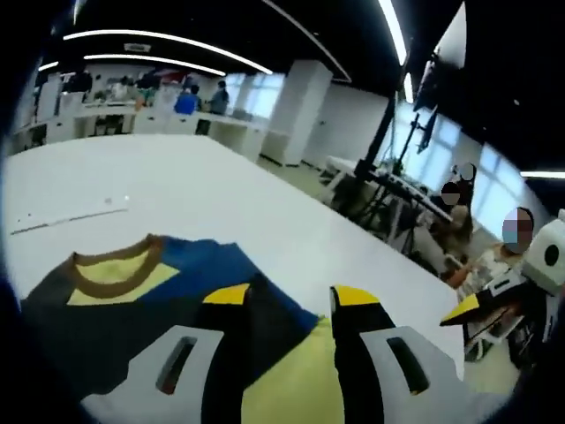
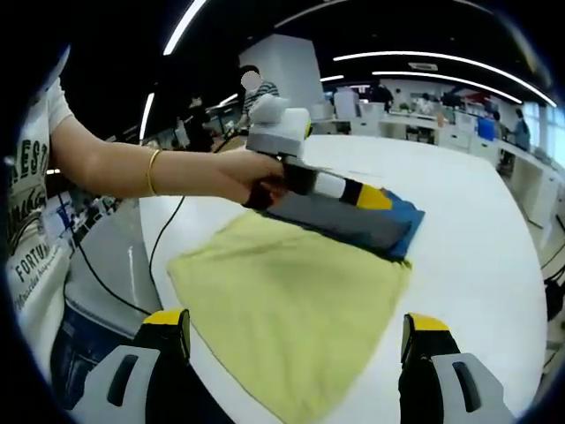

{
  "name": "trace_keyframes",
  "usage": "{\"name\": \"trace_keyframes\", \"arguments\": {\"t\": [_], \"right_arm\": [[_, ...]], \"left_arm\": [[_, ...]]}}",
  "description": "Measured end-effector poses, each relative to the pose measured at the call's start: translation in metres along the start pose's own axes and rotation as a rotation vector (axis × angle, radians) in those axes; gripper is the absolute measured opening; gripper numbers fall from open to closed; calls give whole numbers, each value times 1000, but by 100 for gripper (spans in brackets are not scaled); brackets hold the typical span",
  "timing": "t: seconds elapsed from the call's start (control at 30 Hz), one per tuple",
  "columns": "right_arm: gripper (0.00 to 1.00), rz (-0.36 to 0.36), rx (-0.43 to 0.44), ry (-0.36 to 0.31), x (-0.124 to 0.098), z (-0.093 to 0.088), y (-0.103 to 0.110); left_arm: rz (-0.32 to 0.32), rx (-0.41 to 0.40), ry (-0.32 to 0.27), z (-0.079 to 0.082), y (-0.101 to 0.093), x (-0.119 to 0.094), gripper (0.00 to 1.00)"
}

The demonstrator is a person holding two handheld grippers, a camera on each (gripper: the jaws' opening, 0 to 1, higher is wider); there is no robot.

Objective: Fold the garment on the visible template until the final outline fits inside the template.

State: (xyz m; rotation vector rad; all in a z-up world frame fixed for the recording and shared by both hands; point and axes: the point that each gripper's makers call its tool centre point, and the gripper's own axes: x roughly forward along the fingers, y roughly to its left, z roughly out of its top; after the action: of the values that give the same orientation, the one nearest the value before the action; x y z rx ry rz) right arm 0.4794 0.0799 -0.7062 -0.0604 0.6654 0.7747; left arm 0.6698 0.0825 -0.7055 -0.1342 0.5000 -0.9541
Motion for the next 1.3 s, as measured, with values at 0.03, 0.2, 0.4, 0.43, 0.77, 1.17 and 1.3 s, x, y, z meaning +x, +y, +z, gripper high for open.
{"name": "trace_keyframes", "arguments": {"t": [0.03,0.2,0.4,0.43,0.77,1.17,1.3], "right_arm": [[99,2,-6,3,0,1,0],[99,17,-16,5,-2,3,1],[99,39,-45,23,-2,5,5],[99,43,-50,27,-2,5,5],[99,91,-106,75,-3,3,11],[99,117,-137,121,-5,-2,15],[99,126,-151,141,-6,-5,17]], "left_arm": [[-15,3,-9,2,-2,-4,41],[-22,9,-47,8,-1,-23,60],[-23,43,-47,10,2,-45,75],[-21,72,-44,9,3,-49,77],[-35,108,-10,-2,2,-81,95],[-76,139,-11,-10,-6,-119,99],[-76,141,-11,-15,-7,-131,98]]}}
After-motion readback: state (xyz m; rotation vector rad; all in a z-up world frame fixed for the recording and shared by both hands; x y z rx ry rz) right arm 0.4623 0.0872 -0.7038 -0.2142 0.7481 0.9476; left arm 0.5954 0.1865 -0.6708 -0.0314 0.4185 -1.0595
